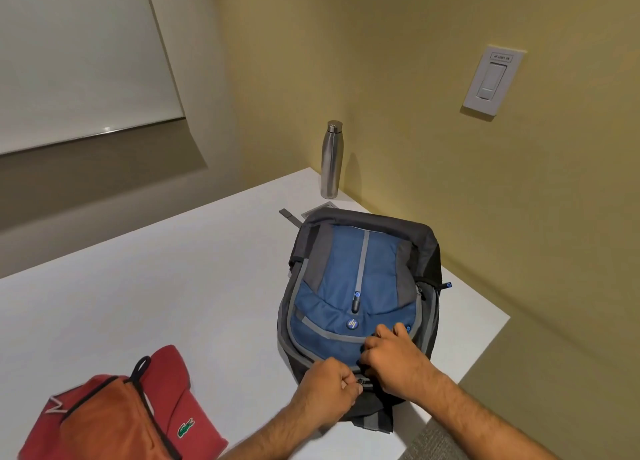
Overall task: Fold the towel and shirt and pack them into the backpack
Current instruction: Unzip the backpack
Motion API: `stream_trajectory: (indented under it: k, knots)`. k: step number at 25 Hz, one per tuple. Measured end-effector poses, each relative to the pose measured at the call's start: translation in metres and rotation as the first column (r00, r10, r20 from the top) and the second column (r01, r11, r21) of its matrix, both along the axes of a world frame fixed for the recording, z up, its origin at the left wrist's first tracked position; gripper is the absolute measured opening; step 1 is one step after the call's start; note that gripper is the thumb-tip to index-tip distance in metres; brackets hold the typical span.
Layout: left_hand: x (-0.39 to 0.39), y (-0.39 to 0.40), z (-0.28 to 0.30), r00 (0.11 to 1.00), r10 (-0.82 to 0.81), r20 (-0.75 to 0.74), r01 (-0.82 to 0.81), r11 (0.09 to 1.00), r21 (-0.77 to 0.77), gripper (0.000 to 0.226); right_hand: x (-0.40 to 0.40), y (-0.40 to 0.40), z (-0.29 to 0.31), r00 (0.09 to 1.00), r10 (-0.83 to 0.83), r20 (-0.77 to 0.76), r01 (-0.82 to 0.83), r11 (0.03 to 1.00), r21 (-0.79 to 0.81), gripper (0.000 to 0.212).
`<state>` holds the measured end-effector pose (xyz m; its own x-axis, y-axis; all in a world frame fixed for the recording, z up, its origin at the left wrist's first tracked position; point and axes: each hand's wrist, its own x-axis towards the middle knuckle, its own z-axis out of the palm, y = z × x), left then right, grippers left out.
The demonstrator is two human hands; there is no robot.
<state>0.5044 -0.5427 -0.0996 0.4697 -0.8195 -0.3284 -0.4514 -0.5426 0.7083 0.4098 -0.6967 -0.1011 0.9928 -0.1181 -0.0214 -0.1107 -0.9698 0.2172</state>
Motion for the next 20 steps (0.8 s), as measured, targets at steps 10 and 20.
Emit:
stream_trajectory:
  k: [10,20]
  knots:
    - [0.020,0.021,-0.002,0.985,-0.006,0.170,0.008,1.000,-0.014,0.038,-0.014,-0.011,0.020,0.960,0.055,0.273,-0.061,0.998,0.014,0.034]
    - [0.091,0.044,0.004,0.934,0.086,0.346,-0.112,0.992,0.056,0.023,-0.019,-0.023,0.049,0.927,0.036,0.372,-0.051,0.998,0.032,0.045]
